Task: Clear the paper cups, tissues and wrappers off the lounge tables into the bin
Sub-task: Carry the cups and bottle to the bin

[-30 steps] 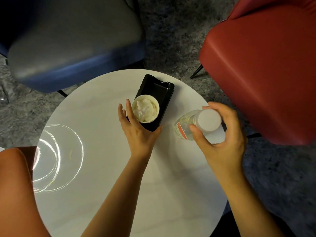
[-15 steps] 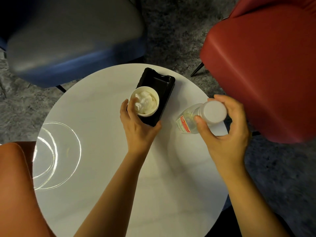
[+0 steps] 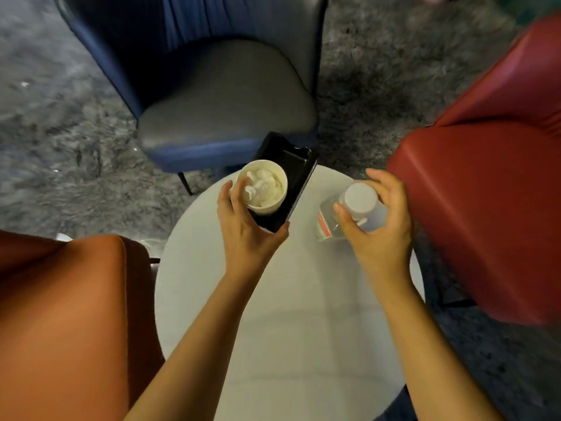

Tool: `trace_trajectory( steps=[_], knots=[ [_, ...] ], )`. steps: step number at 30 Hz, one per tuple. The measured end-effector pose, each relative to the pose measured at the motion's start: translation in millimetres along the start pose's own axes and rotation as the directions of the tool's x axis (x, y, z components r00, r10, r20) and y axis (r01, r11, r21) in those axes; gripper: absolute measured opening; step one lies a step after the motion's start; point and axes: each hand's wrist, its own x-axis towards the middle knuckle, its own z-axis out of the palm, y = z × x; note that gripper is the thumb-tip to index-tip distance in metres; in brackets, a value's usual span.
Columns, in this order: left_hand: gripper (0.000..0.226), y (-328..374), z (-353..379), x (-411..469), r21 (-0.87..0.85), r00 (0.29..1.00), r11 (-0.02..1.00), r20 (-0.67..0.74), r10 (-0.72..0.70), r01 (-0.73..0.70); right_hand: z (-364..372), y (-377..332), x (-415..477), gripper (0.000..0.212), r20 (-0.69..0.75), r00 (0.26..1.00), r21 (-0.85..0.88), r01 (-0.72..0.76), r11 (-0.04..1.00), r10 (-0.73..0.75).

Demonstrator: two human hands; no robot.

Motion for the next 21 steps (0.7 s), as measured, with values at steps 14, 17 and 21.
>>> trace_trajectory(
  steps=[14,17,21],
  knots=[
    [0.094,-84.5,-287.5,-11.4,0.109,0.937,0.993,-0.348,0.003,0.038,167.5,-206.2,-38.0,0.056,0.251,0.942,0.161,0.187,0.969,-0.223],
    [0.094,-109.9,-341.0,-13.4,0.120,0.918,0.991,-0.396,-0.012,0.065,208.1,-247.5,-52.0,0.056,0.285,0.932,0.196,0.171,0.966,-0.223],
    [0.092,-135.4,-400.1,-10.1,0.136,0.895,0.988,-0.445,-0.005,0.073,260.3,-296.4,-63.6,0.056,0.330,0.908,0.228,0.190,0.955,-0.259]
  ],
)
